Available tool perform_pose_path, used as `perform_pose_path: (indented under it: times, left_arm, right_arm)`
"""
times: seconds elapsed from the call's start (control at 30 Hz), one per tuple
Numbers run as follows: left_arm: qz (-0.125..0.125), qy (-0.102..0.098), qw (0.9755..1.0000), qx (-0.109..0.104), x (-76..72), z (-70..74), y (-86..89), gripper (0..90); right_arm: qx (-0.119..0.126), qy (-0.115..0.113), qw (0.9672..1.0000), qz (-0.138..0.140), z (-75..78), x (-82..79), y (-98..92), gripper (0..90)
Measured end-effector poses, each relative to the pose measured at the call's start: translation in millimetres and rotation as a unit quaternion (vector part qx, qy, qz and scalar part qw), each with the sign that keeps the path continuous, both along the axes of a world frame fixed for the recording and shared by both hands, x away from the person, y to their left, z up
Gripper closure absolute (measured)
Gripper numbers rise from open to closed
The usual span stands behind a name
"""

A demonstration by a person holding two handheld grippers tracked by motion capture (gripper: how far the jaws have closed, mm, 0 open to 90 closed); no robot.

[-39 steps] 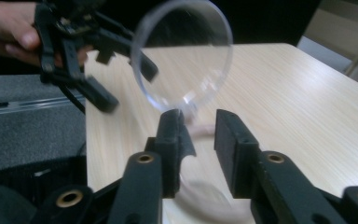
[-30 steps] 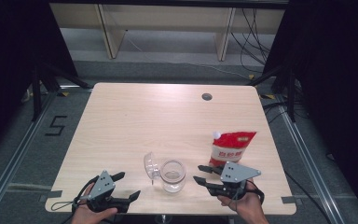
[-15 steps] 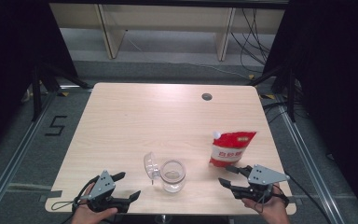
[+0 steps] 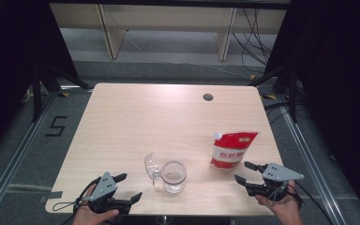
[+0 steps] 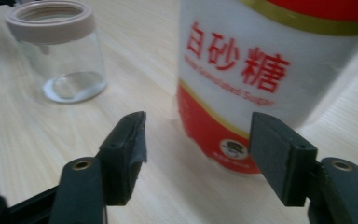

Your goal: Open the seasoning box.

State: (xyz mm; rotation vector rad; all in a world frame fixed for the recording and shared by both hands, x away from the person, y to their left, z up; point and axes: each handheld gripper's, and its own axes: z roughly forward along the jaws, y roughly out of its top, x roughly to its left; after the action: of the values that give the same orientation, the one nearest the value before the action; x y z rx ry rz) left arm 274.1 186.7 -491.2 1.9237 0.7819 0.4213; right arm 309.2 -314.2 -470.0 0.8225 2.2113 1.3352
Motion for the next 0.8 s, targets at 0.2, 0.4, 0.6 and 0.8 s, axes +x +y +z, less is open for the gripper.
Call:
perform_pose_path:
  times: [0.2, 0.4, 0.6, 0.8]
  left_arm:
    - [-0.001, 0.004, 1.0000, -0.004, 0.6, -1.2, -0.9, 15.1]
    - [0.000, 0.002, 1.0000, 0.000, 0.4, -1.2, -0.5, 15.1]
    - [0.000, 0.004, 1.0000, 0.003, 0.1, -2.3, -1.0, 15.2]
    - [-0.003, 0.007, 1.0000, 0.005, -0.4, -3.2, -2.4, 15.1]
  right_arm:
    - [-0.002, 0.003, 0.9996, -0.029, -4.9, 8.6, -8.3, 25.3]
    - [0.000, -0.011, 0.9994, -0.032, -8.7, 21.7, -15.9, 18.2]
    - [0.003, -0.016, 0.9995, -0.029, -13.8, 34.5, -17.4, 16.0]
    - [0.008, -0.015, 0.9997, -0.017, -15.6, 44.1, -14.0, 16.0]
